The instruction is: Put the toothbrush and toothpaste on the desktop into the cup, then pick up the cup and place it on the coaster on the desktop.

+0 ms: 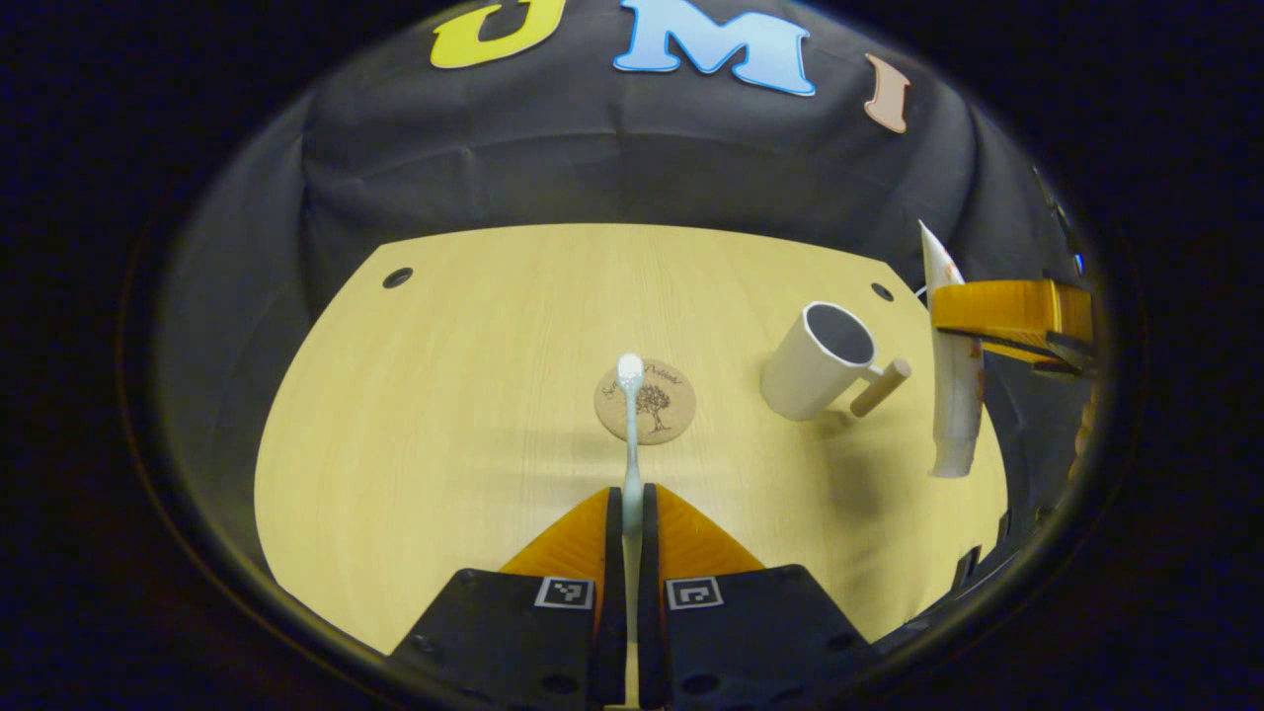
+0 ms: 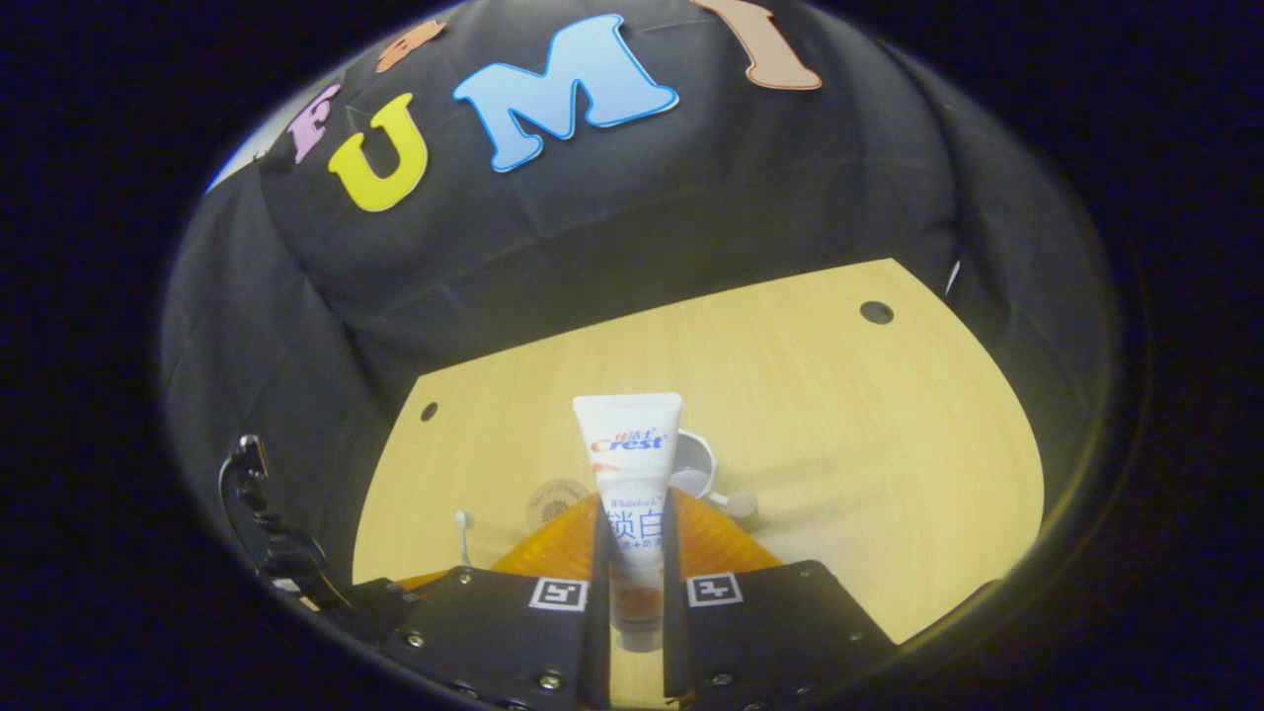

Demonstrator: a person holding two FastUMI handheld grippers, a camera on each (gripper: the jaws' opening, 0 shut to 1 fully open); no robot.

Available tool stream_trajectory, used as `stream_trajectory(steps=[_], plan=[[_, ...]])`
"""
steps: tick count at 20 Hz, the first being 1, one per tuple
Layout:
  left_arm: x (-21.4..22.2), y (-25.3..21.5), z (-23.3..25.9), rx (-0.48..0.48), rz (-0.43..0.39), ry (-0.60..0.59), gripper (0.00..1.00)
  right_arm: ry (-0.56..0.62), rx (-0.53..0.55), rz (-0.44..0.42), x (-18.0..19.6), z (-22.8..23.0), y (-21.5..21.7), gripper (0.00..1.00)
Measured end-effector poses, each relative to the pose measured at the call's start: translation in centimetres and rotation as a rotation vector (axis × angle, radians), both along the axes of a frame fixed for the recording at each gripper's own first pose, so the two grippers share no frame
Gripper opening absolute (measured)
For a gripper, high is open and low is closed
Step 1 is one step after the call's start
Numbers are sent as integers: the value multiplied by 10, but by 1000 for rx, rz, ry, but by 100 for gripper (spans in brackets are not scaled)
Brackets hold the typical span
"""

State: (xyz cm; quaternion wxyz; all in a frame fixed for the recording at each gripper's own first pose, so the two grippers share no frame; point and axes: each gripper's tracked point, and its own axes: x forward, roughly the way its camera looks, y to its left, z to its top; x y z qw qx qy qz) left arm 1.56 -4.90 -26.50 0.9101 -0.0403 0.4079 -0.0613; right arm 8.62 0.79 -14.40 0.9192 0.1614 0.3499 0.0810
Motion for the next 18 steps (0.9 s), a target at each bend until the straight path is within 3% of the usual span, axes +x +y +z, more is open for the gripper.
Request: stream_trajectory(steps=[11,18], plan=[[4,5,6,-1,-8,3,13,-78,71,-112,74,9,-15,22],[7,6,8,12,-21,16,13,-88,71,-187,119,-13,-19,22]])
